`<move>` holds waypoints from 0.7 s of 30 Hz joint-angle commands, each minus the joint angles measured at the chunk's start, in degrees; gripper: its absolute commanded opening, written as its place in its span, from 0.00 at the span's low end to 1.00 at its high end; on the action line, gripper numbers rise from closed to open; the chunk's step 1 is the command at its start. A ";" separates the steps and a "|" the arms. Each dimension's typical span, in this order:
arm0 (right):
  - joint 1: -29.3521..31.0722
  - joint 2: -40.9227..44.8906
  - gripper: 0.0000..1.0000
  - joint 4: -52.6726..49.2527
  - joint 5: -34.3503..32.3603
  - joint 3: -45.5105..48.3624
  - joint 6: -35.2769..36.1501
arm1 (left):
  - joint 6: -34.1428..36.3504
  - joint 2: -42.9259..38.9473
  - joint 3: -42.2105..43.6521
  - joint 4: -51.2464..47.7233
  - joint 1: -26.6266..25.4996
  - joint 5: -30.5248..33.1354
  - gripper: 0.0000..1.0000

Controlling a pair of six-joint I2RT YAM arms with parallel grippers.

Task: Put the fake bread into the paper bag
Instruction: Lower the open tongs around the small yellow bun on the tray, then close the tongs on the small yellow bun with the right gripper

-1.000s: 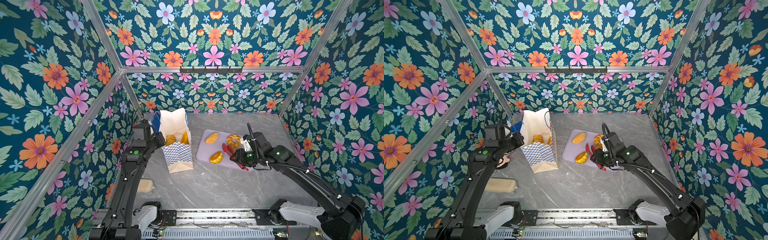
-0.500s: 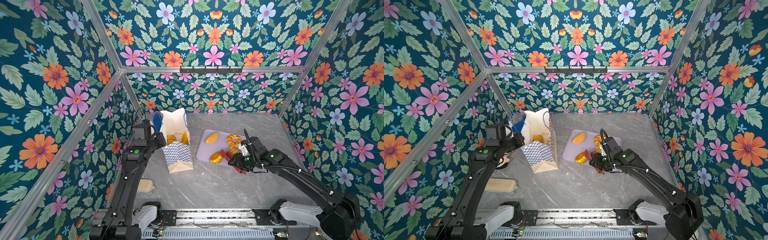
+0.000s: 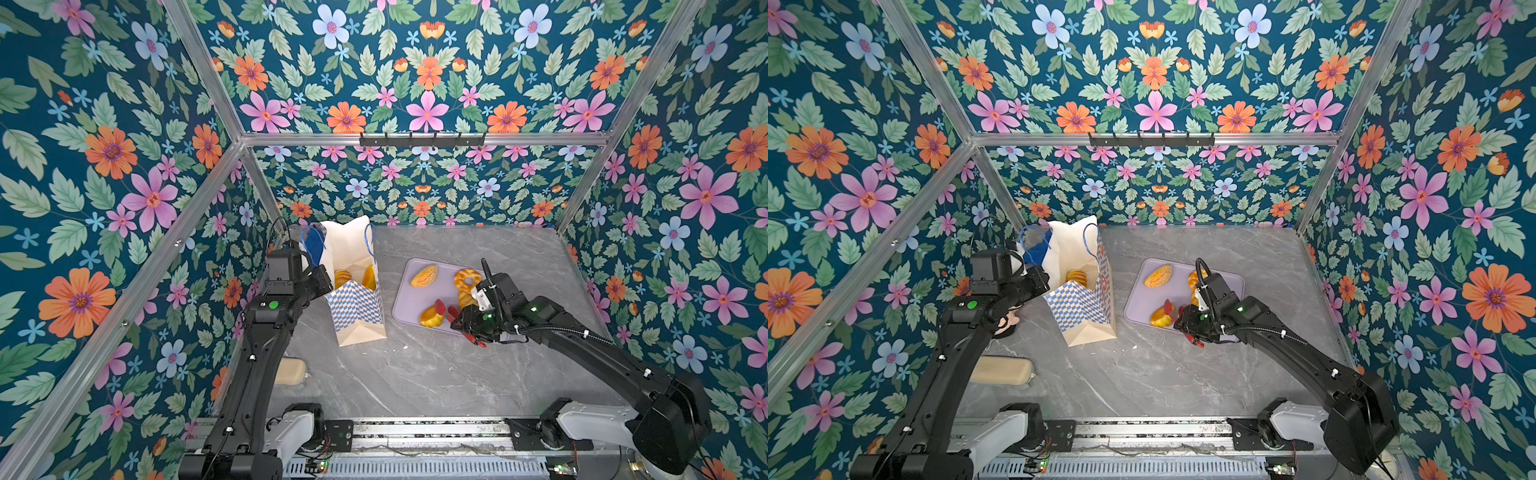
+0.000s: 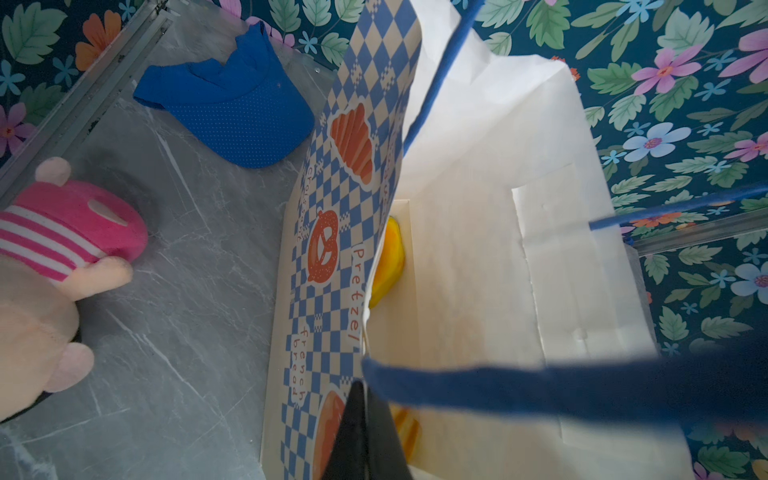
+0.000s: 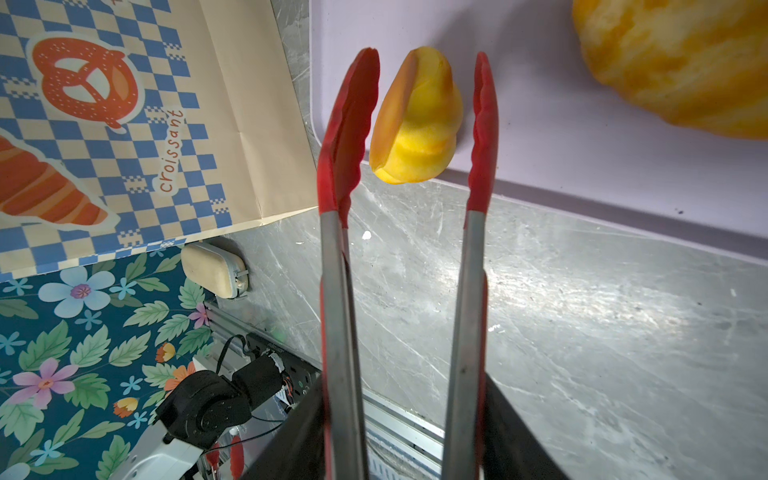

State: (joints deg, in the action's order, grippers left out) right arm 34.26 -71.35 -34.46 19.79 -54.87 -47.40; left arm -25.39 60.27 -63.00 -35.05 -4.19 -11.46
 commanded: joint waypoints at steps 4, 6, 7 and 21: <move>0.02 -1.50 0.54 3.07 1.23 0.16 -0.46 | -1.07 -0.34 0.48 0.86 -0.03 0.04 0.00; 0.01 -2.07 0.54 3.50 1.31 0.30 -0.49 | -1.16 -0.40 0.64 0.95 -0.03 -0.04 0.00; 0.01 -2.36 0.54 3.64 1.38 0.35 -0.46 | -1.23 -0.39 0.74 0.95 -0.03 -0.02 0.00; 0.02 -5.19 0.52 5.54 2.51 0.39 -0.32 | -1.42 -0.86 1.50 1.06 -0.03 -0.01 0.00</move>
State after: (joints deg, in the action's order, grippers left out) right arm 34.26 -76.31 -31.03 21.80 -54.43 -47.37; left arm -26.81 59.48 -61.71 -34.00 -4.19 -11.46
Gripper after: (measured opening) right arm 0.528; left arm 0.050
